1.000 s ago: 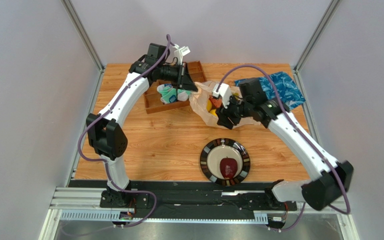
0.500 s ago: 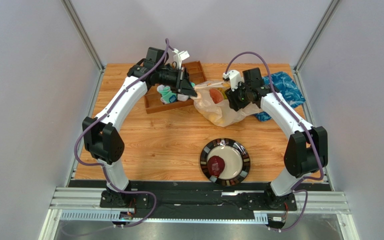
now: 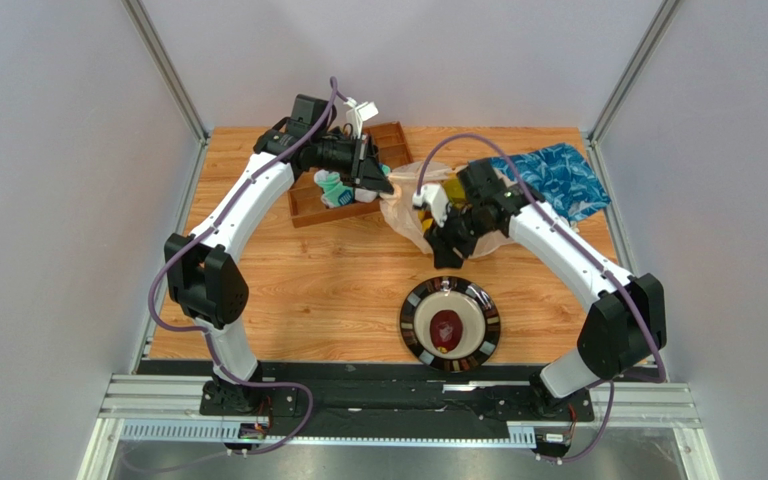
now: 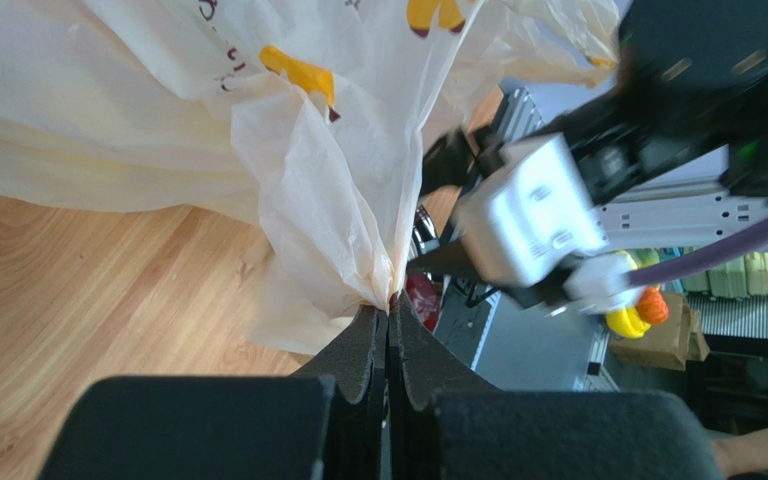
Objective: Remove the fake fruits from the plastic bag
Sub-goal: Adjust the plastic bag at the center of the board, then take out the fake fruit from the plastic bag.
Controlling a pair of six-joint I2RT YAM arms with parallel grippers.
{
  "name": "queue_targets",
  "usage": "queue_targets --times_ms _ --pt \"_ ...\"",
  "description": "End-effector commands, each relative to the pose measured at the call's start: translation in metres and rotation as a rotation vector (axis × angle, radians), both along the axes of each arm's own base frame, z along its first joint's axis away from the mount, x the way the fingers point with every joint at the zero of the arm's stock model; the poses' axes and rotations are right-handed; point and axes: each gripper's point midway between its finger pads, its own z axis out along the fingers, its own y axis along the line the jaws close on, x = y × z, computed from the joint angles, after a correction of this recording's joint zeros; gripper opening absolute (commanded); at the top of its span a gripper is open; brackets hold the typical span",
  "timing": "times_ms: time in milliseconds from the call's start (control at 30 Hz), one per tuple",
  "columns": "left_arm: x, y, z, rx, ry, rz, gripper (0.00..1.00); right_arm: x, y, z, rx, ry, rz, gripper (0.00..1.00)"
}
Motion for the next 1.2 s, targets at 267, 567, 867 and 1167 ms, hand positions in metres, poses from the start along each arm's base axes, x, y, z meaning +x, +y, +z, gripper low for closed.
queue_targets --times_ms 267,567,867,1167 --pt "-0.001 0.007 0.020 -0.044 -0.031 -0.002 0.00 -0.045 0.007 0.042 0.054 0.045 0.120 0.64" --pt "-0.006 0.010 0.011 -0.018 -0.004 0.002 0.00 -0.004 0.016 0.090 0.128 -0.038 0.062 0.54" --pt "-0.006 0.011 0.018 -0.016 -0.026 0.006 0.00 0.064 0.016 0.018 -0.018 -0.045 -0.138 0.35" --pt "-0.012 0.014 0.003 0.001 0.010 0.003 0.00 0.129 -0.001 -0.037 -0.174 -0.029 -0.459 0.84"
